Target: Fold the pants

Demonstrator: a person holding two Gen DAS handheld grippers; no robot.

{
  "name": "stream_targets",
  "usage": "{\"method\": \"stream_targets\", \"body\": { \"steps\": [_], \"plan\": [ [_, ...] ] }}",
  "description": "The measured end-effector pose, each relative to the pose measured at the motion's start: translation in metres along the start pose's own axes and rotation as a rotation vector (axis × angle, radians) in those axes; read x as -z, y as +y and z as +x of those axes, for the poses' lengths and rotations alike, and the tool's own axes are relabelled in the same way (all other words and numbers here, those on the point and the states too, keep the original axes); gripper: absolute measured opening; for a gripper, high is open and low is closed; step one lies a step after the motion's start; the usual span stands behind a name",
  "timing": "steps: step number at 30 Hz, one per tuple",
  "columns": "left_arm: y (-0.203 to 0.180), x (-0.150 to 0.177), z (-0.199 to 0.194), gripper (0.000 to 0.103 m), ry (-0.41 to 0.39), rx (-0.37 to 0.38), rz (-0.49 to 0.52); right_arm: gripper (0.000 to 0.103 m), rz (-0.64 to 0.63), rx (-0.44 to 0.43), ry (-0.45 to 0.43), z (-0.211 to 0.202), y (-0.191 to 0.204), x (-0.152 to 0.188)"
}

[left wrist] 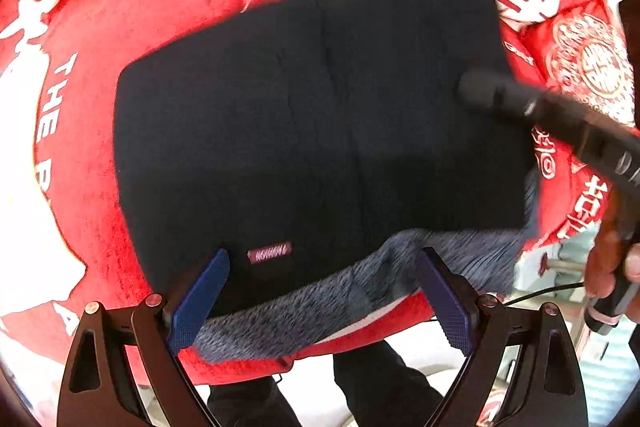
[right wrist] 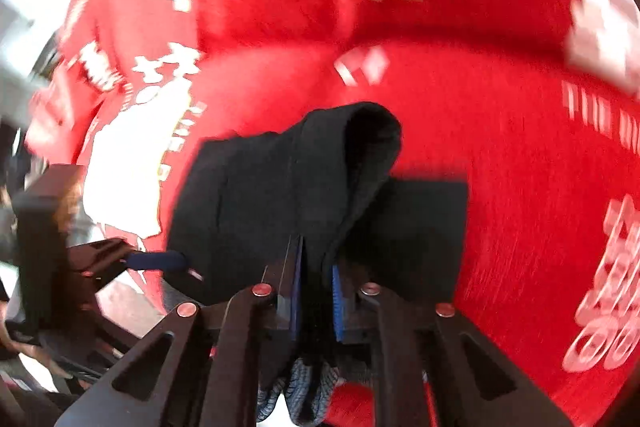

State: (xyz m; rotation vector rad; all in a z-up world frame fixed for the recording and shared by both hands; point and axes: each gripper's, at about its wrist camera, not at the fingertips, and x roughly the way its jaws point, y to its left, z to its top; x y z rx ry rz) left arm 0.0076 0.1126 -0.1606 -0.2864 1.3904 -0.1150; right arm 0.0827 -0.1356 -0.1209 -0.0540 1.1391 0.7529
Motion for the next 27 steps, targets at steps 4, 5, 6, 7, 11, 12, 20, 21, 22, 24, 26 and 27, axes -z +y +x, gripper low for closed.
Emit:
{"method": "stream_targets", "body": {
  "steps": [4, 5, 6, 7, 11, 12, 20, 21, 22, 24, 26, 27],
  "plan": [
    [-0.005, 0.001, 0.018, 0.094, 0.057, -0.065, 0.004, 0.020, 0.095, 0.086, 0.137, 0.048, -0.036, 0.005],
    [-0.009, 0.000, 0.021, 0.094, 0.059, -0.083, 0.025, 0.024, 0.129, 0.072, 0.143, 0.054, -0.046, 0.007],
    [-0.015, 0.000, 0.022, 0.094, 0.057, -0.109, 0.049, 0.025, 0.138, 0.059, 0.139, 0.056, -0.050, 0.006],
    [-0.017, 0.000, 0.025, 0.094, 0.060, -0.122, 0.060, 0.025, 0.133, 0.057, 0.146, 0.056, -0.049, 0.005],
    [-0.016, 0.000, 0.021, 0.094, 0.054, -0.108, 0.040, 0.041, 0.077, 0.124, 0.169, 0.040, -0.035, 0.005],
    [-0.011, -0.001, 0.015, 0.094, 0.047, -0.086, 0.024, 0.042, 0.071, 0.148, 0.149, 0.031, -0.031, 0.008],
    [0.045, 0.004, -0.017, 0.094, -0.019, -0.044, -0.136, 0.084, 0.123, 0.174, 0.164, 0.030, -0.021, 0.053],
    [0.049, 0.004, -0.017, 0.094, -0.018, -0.045, -0.145, 0.084, 0.167, 0.139, 0.186, 0.035, -0.026, 0.058],
    [0.051, 0.006, -0.016, 0.094, -0.017, -0.047, -0.149, 0.083, 0.199, 0.121, 0.182, 0.036, -0.030, 0.063],
    [0.053, 0.008, -0.015, 0.094, -0.018, -0.050, -0.151, 0.077, 0.190, 0.107, 0.164, 0.032, -0.029, 0.067],
    [0.049, 0.009, -0.012, 0.094, -0.013, -0.042, -0.148, 0.034, 0.140, 0.096, 0.164, 0.025, -0.023, 0.067],
    [0.048, 0.010, -0.012, 0.094, -0.013, -0.039, -0.140, 0.027, 0.125, 0.092, 0.162, 0.023, -0.019, 0.064]
  ]
}}
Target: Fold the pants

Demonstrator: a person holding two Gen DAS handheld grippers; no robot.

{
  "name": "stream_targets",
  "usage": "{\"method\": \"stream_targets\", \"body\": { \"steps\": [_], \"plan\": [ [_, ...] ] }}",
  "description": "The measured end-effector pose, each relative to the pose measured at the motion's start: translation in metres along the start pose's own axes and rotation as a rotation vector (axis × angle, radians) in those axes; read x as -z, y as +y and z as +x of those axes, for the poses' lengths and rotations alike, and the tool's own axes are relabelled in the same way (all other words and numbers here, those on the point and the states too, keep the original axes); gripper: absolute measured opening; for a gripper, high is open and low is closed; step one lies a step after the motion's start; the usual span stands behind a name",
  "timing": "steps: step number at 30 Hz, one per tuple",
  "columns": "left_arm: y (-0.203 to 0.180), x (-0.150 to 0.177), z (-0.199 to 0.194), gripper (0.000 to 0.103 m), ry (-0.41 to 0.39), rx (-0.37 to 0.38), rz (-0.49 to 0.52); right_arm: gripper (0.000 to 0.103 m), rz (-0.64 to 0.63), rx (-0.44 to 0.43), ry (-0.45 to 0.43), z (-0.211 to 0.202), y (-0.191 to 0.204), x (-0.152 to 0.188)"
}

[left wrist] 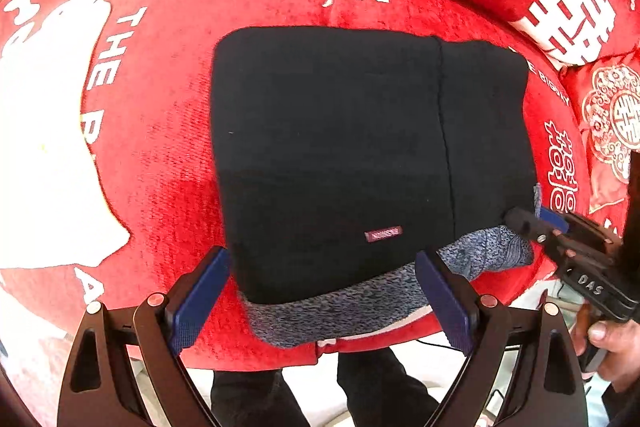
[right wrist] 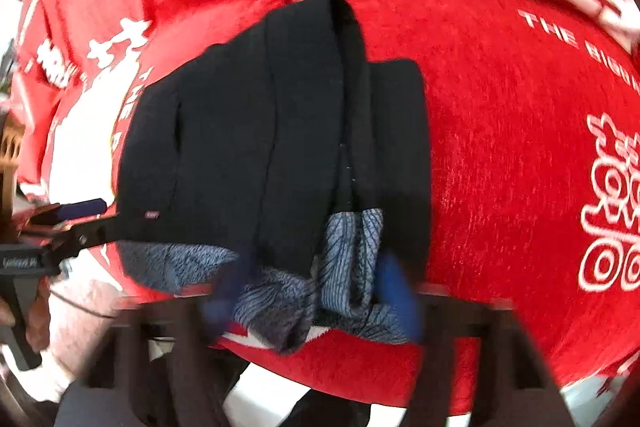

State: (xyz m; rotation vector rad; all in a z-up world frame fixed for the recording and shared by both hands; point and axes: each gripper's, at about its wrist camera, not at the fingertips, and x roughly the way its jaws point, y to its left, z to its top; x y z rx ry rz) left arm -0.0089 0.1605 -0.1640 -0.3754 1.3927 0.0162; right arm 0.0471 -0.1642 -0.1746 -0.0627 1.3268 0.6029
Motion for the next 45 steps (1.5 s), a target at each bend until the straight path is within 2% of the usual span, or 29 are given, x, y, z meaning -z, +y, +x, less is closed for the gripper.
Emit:
{"method": "stream_targets", "body": {
  "steps": [1, 3, 4, 6, 7, 8, 10, 12, 13, 15, 16, 18, 20, 23, 24, 26, 28, 31, 33, 35, 38, 40, 42, 43, 45],
  "plan": [
    [-0.003, 0.000, 0.000, 0.094, -0.004, 0.003, 0.010, 0.021, -0.029, -0.017, -0.006, -0.006, 0.004, 0.000],
    [-0.009, -0.001, 0.004, 0.094, -0.003, -0.008, 0.034, 0.020, -0.043, -0.016, -0.012, -0.007, 0.000, 0.002],
    [-0.011, -0.001, 0.008, 0.094, 0.008, -0.016, 0.042, 0.020, -0.006, -0.016, 0.007, 0.001, -0.011, 0.005],
    [-0.014, 0.001, 0.021, 0.094, 0.049, -0.053, 0.064, 0.023, 0.147, -0.078, 0.023, 0.012, -0.035, 0.007],
    [-0.015, 0.002, 0.024, 0.094, 0.061, -0.074, 0.076, 0.026, 0.179, -0.095, 0.032, 0.011, -0.038, 0.006],
    [-0.017, 0.003, 0.024, 0.094, 0.059, -0.080, 0.083, 0.032, 0.155, -0.066, 0.043, 0.006, -0.033, 0.004],
    [-0.019, 0.004, 0.015, 0.094, 0.017, -0.057, 0.084, 0.041, 0.035, 0.071, 0.027, -0.011, -0.011, 0.002],
    [-0.017, 0.004, 0.004, 0.094, -0.024, -0.044, 0.084, 0.047, -0.147, 0.166, -0.070, -0.036, 0.019, 0.010],
    [-0.016, 0.004, 0.002, 0.094, -0.033, -0.055, 0.082, 0.054, -0.283, 0.221, -0.117, -0.045, 0.039, 0.018],
    [-0.011, 0.003, 0.002, 0.094, -0.043, -0.090, 0.081, 0.054, -0.596, 0.268, -0.163, -0.047, 0.077, 0.041],
    [-0.008, 0.003, 0.002, 0.094, -0.046, -0.114, 0.081, 0.054, -0.759, 0.278, -0.157, -0.039, 0.094, 0.055],
    [0.000, 0.003, 0.004, 0.094, -0.052, -0.138, 0.071, 0.054, -0.993, 0.301, -0.112, -0.014, 0.116, 0.076],
    [0.004, 0.004, 0.002, 0.094, -0.064, -0.134, 0.055, 0.054, -1.085, 0.338, -0.083, 0.005, 0.114, 0.081],
    [-0.002, 0.009, 0.000, 0.094, -0.101, -0.091, 0.063, 0.054, -1.030, 0.421, 0.018, 0.029, 0.083, 0.071],
    [-0.006, 0.010, 0.001, 0.094, -0.101, -0.084, 0.073, 0.054, -1.005, 0.433, 0.014, 0.026, 0.072, 0.070],
    [-0.013, 0.013, 0.011, 0.094, -0.083, -0.080, 0.083, 0.054, -0.890, 0.441, 0.117, 0.023, 0.046, 0.064],
    [-0.015, 0.015, 0.016, 0.094, -0.082, -0.086, 0.064, 0.054, -0.810, 0.432, 0.181, 0.009, 0.027, 0.063],
    [-0.013, 0.018, 0.003, 0.094, -0.155, -0.056, 0.005, 0.054, -0.742, 0.370, 0.105, -0.030, 0.025, 0.051],
    [-0.008, 0.018, -0.004, 0.094, -0.204, -0.035, -0.032, 0.058, -0.718, 0.346, 0.013, -0.047, 0.038, 0.030],
    [-0.004, 0.016, -0.004, 0.094, -0.224, -0.024, -0.051, 0.067, -0.708, 0.315, -0.089, -0.047, 0.060, 0.000],
    [-0.007, 0.020, 0.000, 0.094, -0.235, -0.005, -0.056, 0.070, -0.655, 0.230, -0.171, -0.023, 0.096, -0.048],
    [-0.015, 0.025, 0.005, 0.094, -0.237, -0.004, -0.026, 0.070, -0.617, 0.176, -0.154, 0.004, 0.106, -0.074],
    [-0.028, 0.029, 0.013, 0.094, -0.232, -0.039, 0.011, 0.070, -0.576, 0.151, -0.102, 0.031, 0.102, -0.089],
    [-0.032, 0.031, 0.019, 0.094, -0.219, -0.062, 0.035, 0.070, -0.541, 0.146, -0.049, 0.046, 0.093, -0.093],
    [-0.037, 0.033, 0.029, 0.094, -0.201, -0.078, 0.081, 0.067, -0.486, 0.142, 0.003, 0.056, 0.071, -0.085]
  ]
}}
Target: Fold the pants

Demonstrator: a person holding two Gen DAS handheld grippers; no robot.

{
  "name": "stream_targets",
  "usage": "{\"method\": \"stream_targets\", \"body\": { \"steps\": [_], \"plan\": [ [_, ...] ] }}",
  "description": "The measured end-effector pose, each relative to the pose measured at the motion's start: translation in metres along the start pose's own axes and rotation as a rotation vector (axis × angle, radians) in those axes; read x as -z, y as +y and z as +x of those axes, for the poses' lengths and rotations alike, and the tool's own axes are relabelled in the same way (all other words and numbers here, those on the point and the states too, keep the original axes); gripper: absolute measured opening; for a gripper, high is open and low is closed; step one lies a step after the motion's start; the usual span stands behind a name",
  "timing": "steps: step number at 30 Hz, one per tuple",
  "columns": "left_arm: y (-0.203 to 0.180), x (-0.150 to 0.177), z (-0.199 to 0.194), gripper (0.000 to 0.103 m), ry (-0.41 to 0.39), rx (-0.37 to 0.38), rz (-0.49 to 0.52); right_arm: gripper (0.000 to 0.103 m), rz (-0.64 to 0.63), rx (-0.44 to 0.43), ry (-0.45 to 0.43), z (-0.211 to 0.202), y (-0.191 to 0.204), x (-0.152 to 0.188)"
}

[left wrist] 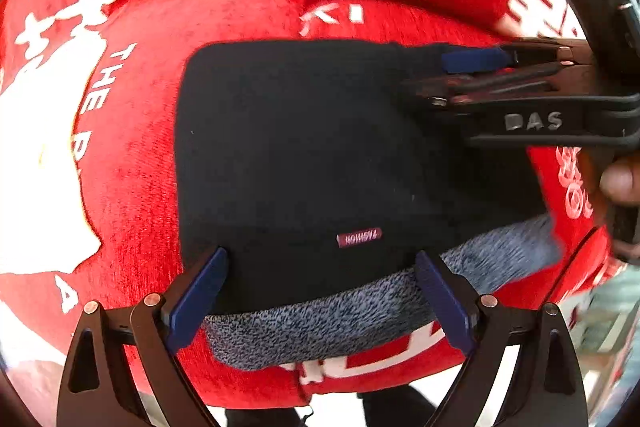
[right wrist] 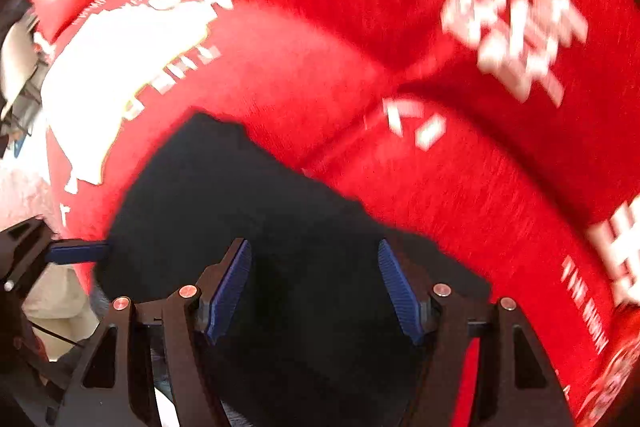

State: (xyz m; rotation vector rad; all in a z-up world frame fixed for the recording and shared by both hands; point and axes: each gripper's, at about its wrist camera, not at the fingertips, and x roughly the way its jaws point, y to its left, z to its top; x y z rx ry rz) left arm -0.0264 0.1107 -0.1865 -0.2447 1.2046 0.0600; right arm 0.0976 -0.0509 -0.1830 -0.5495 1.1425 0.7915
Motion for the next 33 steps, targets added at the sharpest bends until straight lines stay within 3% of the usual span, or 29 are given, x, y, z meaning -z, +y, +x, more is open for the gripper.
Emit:
{"method": "stream_targets", "body": {
  "steps": [2, 6, 10, 13, 15, 19, 22, 24, 27, 29, 31, 33],
  "plan": [
    [-0.001, -0.001, -0.001, 0.094, 0.007, 0.012, 0.013, 0.066, 0.091, 0.025, 0.025, 0.000, -0.026, 0.027],
    [0.011, -0.011, -0.012, 0.094, -0.005, 0.064, -0.059, 0.067, 0.218, -0.018, 0.064, -0.021, -0.048, 0.040],
    [0.009, -0.023, -0.017, 0.094, -0.041, 0.108, -0.059, 0.070, 0.160, 0.022, -0.062, -0.036, -0.040, 0.002],
    [0.002, -0.028, -0.004, 0.094, -0.011, 0.133, -0.054, 0.072, 0.062, 0.008, -0.045, -0.012, -0.019, -0.031],
    [0.003, -0.027, 0.008, 0.094, 0.025, 0.131, -0.059, 0.072, -0.007, 0.000, 0.029, 0.012, -0.006, -0.037],
    [0.001, -0.024, 0.010, 0.094, 0.045, 0.131, 0.000, 0.072, -0.075, 0.044, 0.078, 0.021, 0.000, 0.001],
    [0.008, -0.025, -0.005, 0.094, 0.025, 0.138, -0.054, 0.078, -0.035, 0.106, 0.114, 0.009, -0.004, 0.020],
    [0.020, -0.024, -0.015, 0.094, -0.006, 0.164, -0.131, 0.079, 0.124, 0.072, 0.044, -0.023, -0.018, 0.030],
    [0.035, -0.022, 0.002, 0.094, 0.057, 0.135, -0.216, 0.081, 0.219, 0.053, -0.049, -0.049, -0.019, 0.044],
    [0.032, -0.022, 0.015, 0.094, 0.088, 0.094, -0.166, 0.081, 0.171, 0.039, 0.019, -0.035, -0.004, 0.057],
    [0.021, -0.023, 0.017, 0.094, 0.106, 0.056, -0.092, 0.081, 0.076, 0.054, 0.162, -0.006, 0.009, 0.082],
    [0.016, -0.026, 0.007, 0.094, 0.092, 0.054, -0.069, 0.086, 0.126, 0.037, 0.127, -0.008, 0.002, 0.099]
  ]
}}
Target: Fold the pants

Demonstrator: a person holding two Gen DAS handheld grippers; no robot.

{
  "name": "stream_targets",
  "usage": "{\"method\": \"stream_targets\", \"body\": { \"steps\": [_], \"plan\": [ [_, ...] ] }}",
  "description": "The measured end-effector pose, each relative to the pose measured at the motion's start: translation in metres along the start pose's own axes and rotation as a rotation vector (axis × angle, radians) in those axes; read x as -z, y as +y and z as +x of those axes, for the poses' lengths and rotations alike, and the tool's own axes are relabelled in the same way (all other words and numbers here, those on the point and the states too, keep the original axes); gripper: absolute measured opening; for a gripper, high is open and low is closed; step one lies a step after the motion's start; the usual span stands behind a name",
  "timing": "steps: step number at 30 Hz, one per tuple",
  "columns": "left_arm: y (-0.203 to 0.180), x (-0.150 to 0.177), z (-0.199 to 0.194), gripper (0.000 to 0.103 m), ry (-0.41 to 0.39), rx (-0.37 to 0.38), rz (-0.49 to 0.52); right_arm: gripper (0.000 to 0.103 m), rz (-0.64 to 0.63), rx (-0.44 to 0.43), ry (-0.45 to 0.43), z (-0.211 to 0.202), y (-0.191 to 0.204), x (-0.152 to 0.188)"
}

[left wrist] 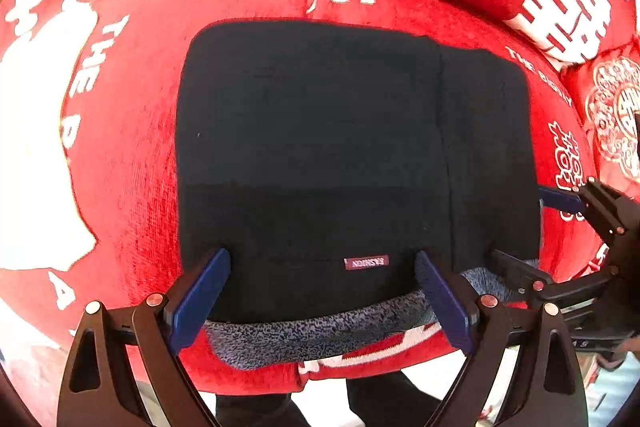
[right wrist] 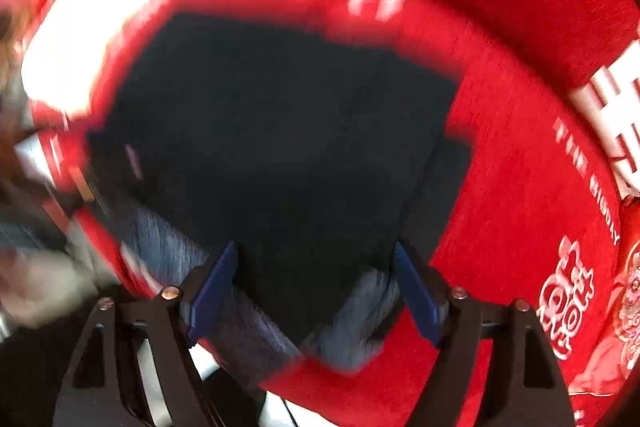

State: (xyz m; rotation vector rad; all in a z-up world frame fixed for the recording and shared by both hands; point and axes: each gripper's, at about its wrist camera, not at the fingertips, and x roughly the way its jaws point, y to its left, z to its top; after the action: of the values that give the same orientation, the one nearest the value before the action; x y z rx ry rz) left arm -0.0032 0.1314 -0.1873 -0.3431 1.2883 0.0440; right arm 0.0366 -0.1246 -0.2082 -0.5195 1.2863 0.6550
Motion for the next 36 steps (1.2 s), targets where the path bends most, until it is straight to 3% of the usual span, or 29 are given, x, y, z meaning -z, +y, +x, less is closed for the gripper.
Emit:
{"method": "stream_targets", "body": {
  "steps": [2, 4, 7, 9, 12, 17, 20, 24, 27, 29, 30, 31, 32, 33, 34, 36],
  "plan": [
    [0.007, -0.002, -0.014, 0.094, -0.049, 0.035, -0.020, 0.089, 0.171, -0.091, 0.027, -0.007, -0.023, 0.006],
    [0.023, -0.005, -0.021, 0.094, -0.073, 0.034, -0.060, 0.089, 0.311, -0.151, -0.031, -0.021, -0.047, 0.013],
    [0.050, -0.016, -0.007, 0.094, -0.004, 0.069, -0.123, 0.091, 0.458, -0.207, -0.108, -0.033, -0.082, 0.019],
    [0.059, -0.022, 0.005, 0.094, 0.052, 0.076, -0.114, 0.092, 0.493, -0.223, -0.109, -0.027, -0.096, 0.020],
    [0.062, -0.023, 0.012, 0.094, 0.064, 0.065, -0.072, 0.092, 0.548, -0.305, -0.061, -0.006, -0.110, 0.017],
    [0.065, -0.028, 0.023, 0.094, 0.086, 0.160, -0.083, 0.095, 0.560, -0.445, -0.076, 0.016, -0.104, 0.008],
    [0.062, -0.035, 0.032, 0.102, 0.095, 0.177, -0.080, 0.097, 0.530, -0.454, -0.047, 0.027, -0.098, 0.001],
    [0.058, -0.037, 0.042, 0.102, 0.085, 0.181, -0.079, 0.100, 0.493, -0.466, -0.038, 0.035, -0.090, -0.005],
    [0.051, -0.041, 0.044, 0.102, 0.065, 0.145, -0.076, 0.100, 0.426, -0.417, -0.026, 0.037, -0.074, -0.016],
    [0.048, -0.043, 0.044, 0.098, 0.054, 0.142, -0.070, 0.099, 0.414, -0.411, -0.030, 0.041, -0.072, -0.016],
    [0.046, -0.044, 0.042, 0.087, 0.045, 0.149, -0.059, 0.098, 0.420, -0.418, -0.028, 0.041, -0.076, -0.013],
    [0.043, -0.044, 0.036, 0.072, 0.035, 0.147, -0.049, 0.091, 0.418, -0.415, -0.020, 0.040, -0.077, -0.015],
    [0.040, -0.045, 0.030, 0.064, 0.023, 0.139, -0.035, 0.068, 0.404, -0.432, -0.021, 0.033, -0.077, -0.017],
    [0.036, -0.044, 0.023, 0.053, 0.013, 0.122, -0.016, 0.058, 0.386, -0.438, -0.033, 0.024, -0.077, -0.017],
    [0.035, -0.043, 0.019, 0.048, 0.009, 0.107, -0.003, 0.042, 0.352, -0.424, -0.063, 0.011, -0.072, -0.019],
    [0.029, -0.040, 0.015, 0.046, 0.007, 0.065, 0.010, 0.039, 0.353, -0.441, -0.077, 0.003, -0.068, -0.020]
  ]
}}
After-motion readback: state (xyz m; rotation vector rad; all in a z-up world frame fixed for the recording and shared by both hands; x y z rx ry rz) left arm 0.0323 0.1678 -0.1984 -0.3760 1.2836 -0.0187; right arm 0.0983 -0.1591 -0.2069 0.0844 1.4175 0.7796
